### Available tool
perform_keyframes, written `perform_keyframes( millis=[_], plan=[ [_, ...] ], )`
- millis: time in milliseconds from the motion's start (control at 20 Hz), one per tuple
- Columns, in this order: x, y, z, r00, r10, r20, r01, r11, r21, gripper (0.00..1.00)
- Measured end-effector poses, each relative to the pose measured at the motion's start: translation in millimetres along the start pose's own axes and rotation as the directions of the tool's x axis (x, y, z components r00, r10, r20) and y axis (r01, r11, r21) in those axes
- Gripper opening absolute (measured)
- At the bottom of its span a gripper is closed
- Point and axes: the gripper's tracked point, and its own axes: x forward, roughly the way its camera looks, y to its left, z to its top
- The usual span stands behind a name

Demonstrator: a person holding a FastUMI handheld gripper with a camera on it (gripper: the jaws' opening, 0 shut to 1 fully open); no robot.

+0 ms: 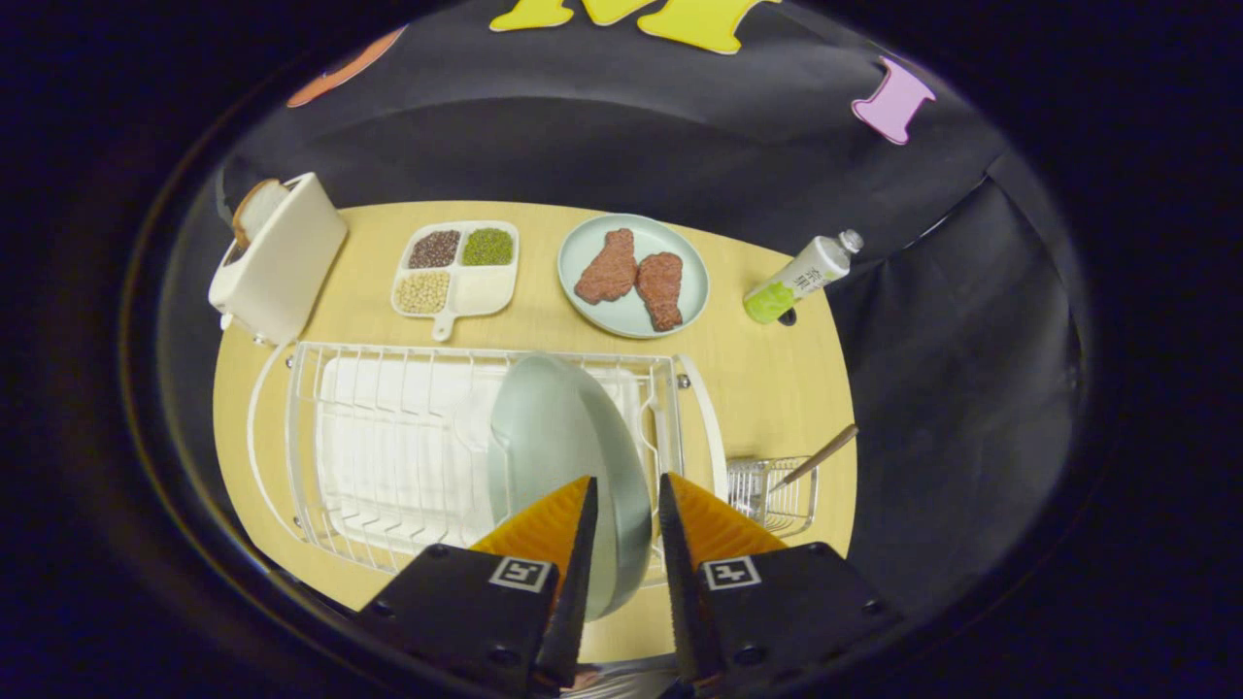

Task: Take the plate from the dish rack, then take the spoon from the basket and place it into the plate.

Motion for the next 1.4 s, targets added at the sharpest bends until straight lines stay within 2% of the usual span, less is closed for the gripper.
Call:
perform_keyframes(
  millis=[50, 150, 350, 500, 600, 750, 950, 1150, 1250, 1300, 1400],
  plan=[
    [2, 1, -1, 1.000, -0.009, 0.012, 0.009, 1.000, -0.014, 0.32],
    [-3, 4, -2, 0.999, -0.025, 0.031, 0.026, 1.000, -0.012, 0.24],
    [-20, 4, -3, 0.989, -0.115, 0.089, 0.115, 0.993, 0.015, 0.18],
    [-46, -11, 2, 0.960, -0.217, 0.176, 0.209, 0.976, 0.062, 0.17],
    [-64, -15, -3, 0.952, -0.218, 0.214, 0.204, 0.975, 0.088, 0.17],
    [-91, -16, -21, 0.952, -0.135, 0.274, 0.114, 0.989, 0.092, 0.17],
    [-107, -17, -68, 0.944, 0.055, 0.326, -0.106, 0.984, 0.142, 0.17],
    [-107, -18, -118, 0.888, 0.253, 0.383, -0.335, 0.928, 0.163, 0.17],
    [-107, -17, -145, 0.846, 0.324, 0.424, -0.426, 0.888, 0.171, 0.17],
    [-105, -18, -158, 0.823, 0.348, 0.449, -0.456, 0.876, 0.157, 0.17],
    [-89, -18, -193, 0.808, 0.362, 0.465, -0.472, 0.870, 0.143, 0.17]
  ],
)
